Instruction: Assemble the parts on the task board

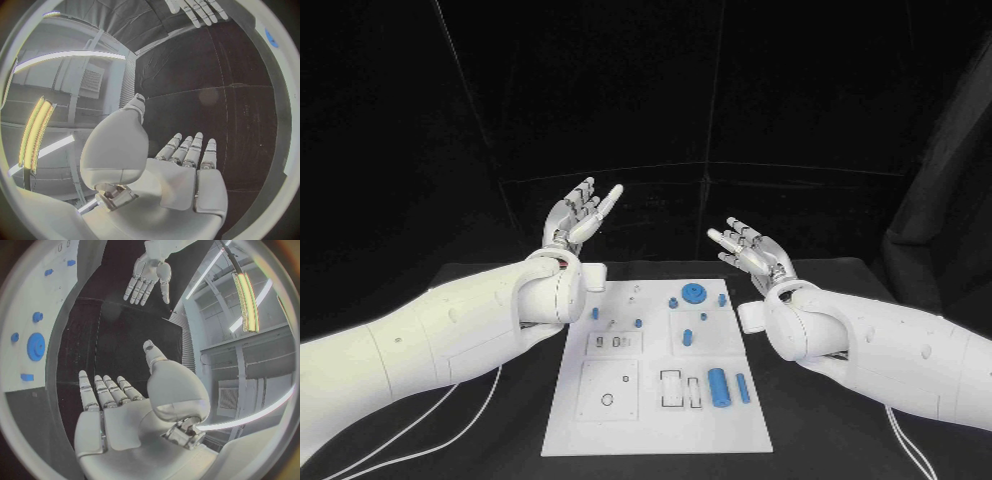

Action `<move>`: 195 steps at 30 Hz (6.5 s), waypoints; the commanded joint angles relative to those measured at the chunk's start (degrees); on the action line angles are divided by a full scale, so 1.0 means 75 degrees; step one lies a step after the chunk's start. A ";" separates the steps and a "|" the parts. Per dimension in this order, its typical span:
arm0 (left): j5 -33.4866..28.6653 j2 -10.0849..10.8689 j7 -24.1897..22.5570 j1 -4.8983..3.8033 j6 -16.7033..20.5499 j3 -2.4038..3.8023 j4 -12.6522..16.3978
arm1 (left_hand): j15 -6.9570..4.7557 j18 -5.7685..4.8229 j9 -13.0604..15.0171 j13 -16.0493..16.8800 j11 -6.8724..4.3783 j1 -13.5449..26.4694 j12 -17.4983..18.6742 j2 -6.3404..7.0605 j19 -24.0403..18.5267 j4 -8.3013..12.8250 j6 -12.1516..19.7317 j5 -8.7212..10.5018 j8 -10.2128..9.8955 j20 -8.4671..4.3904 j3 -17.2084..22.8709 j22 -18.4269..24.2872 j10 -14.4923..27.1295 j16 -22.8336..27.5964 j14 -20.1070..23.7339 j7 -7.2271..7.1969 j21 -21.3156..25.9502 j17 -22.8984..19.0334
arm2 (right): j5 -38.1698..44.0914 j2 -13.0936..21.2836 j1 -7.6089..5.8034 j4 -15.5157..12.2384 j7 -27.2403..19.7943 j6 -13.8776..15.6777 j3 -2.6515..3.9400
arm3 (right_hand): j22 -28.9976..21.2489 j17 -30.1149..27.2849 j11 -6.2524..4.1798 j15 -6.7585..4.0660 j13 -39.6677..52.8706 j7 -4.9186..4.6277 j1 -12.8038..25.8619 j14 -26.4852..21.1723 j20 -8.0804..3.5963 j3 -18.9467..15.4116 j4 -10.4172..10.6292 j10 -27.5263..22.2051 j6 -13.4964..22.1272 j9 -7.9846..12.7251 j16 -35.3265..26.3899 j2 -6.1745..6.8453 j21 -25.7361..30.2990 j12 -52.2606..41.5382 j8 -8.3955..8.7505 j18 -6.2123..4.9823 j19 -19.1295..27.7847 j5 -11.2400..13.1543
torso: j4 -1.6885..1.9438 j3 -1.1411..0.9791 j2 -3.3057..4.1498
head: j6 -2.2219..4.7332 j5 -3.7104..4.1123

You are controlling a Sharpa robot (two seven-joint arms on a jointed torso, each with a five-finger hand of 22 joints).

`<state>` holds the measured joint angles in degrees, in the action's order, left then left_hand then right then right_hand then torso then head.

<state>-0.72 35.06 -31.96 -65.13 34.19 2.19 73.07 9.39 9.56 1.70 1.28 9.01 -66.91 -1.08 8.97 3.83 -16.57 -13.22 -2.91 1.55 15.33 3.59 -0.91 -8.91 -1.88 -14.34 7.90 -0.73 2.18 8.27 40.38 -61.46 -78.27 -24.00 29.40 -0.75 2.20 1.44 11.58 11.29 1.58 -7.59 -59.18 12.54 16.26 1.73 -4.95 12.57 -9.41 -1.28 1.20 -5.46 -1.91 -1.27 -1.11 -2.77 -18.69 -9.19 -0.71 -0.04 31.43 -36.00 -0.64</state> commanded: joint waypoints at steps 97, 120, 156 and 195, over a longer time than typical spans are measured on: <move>0.0930 0.2143 0.0276 -0.0026 -0.1895 -0.0023 0.2541 | -0.0393 0.0135 0.0279 0.0351 0.0034 -0.0971 -0.0694 -0.1062 0.6563 0.1248 -0.5682 -0.0014 0.0682 -0.0308 0.0289 -0.0504 -0.6964 -0.1250 -0.6775 0.0608 -0.1963 0.1221 | 1.2106 -0.0850 -0.1268 0.0590 0.3824 -0.2279 0.0006 | 0.4431 0.6940 -0.0982 -0.1617 0.0299 -0.0086 -0.1543 0.9670 -0.1508 0.2747 -0.1325 0.7538 -0.7002 -0.0377 0.8885 0.0293 -0.7507 -0.0514 -0.0425 -0.0880 -0.6911 0.0806 | 0.0309 0.0170 0.1710 | 0.0240 0.0345; 0.0930 0.2163 0.0314 -0.0029 -0.1972 -0.0023 0.2462 | -0.0378 0.0132 0.0279 0.0352 0.0044 -0.0981 -0.0662 -0.1067 0.6559 0.1280 -0.5677 -0.0014 0.0656 -0.0297 0.0289 -0.0484 -0.6956 -0.1202 -0.6743 0.0616 -0.1939 0.1229 | 1.1651 -0.1841 -0.1377 0.1503 0.4102 -0.0970 0.0015 | 0.4625 0.7107 -0.0930 -0.1572 0.0282 -0.0128 -0.1321 0.9659 -0.1472 0.3063 -0.1066 0.7451 -0.6963 -0.0349 0.9084 0.0625 -0.7741 -0.0342 -0.0348 -0.0862 -0.6846 0.0825 | 0.0338 0.0176 0.1747 | 0.0357 0.0269; 0.0930 0.2176 0.0353 -0.0061 -0.2032 -0.0023 0.2455 | -0.0373 0.0132 0.0280 0.0353 0.0047 -0.0982 -0.0648 -0.1071 0.6555 0.1292 -0.5677 -0.0014 0.0645 -0.0293 0.0289 -0.0475 -0.6955 -0.1181 -0.6733 0.0617 -0.1926 0.1235 | 1.1677 -0.2682 -0.1383 0.2276 0.4193 -0.1684 0.0012 | 0.4657 0.7140 -0.0882 -0.1527 0.0278 -0.0156 -0.1254 0.9639 -0.1429 0.3191 -0.0895 0.7269 -0.6836 -0.0339 0.9152 0.0810 -0.7810 -0.0311 -0.0333 -0.0865 -0.6769 0.0824 | 0.0349 0.0196 0.1807 | 0.0255 0.0210; 0.0930 0.2214 0.0422 -0.0082 -0.2175 -0.0033 0.2366 | -0.0365 0.0131 0.0280 0.0352 0.0053 -0.0974 -0.0625 -0.1084 0.6546 0.1301 -0.5671 -0.0014 0.0627 -0.0286 0.0288 -0.0462 -0.6946 -0.1151 -0.6715 0.0621 -0.1907 0.1241 | 0.9715 -0.0061 -0.1400 0.0426 0.5028 -0.2400 0.0275 | 0.6086 0.9076 -0.1051 -0.1623 0.4106 -0.0215 -0.1689 0.9883 -0.1514 0.0074 0.1126 0.7444 -0.5380 -0.0377 1.0521 0.1677 -0.8896 -0.5351 -0.0562 -0.0639 -0.7348 -0.0192 | 0.0191 0.0166 0.1745 | 0.0370 0.0243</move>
<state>5.89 51.69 -28.63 -65.66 18.89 1.97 90.86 6.56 10.19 3.89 4.00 9.02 -74.02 -5.97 1.21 52.99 -7.10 -55.79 -2.88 6.45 12.90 5.71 -4.45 -60.92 -10.76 -65.12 12.27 -15.31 11.42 84.86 39.85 -71.84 -74.87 11.33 16.10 1.27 47.36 68.90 3.60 -0.85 30.13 -9.28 -71.23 83.93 4.93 2.99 2.81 69.13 -50.11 -4.06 79.73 7.22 -68.31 -39.26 -5.12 -8.42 -73.47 -10.52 0.71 1.18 44.46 -33.28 0.97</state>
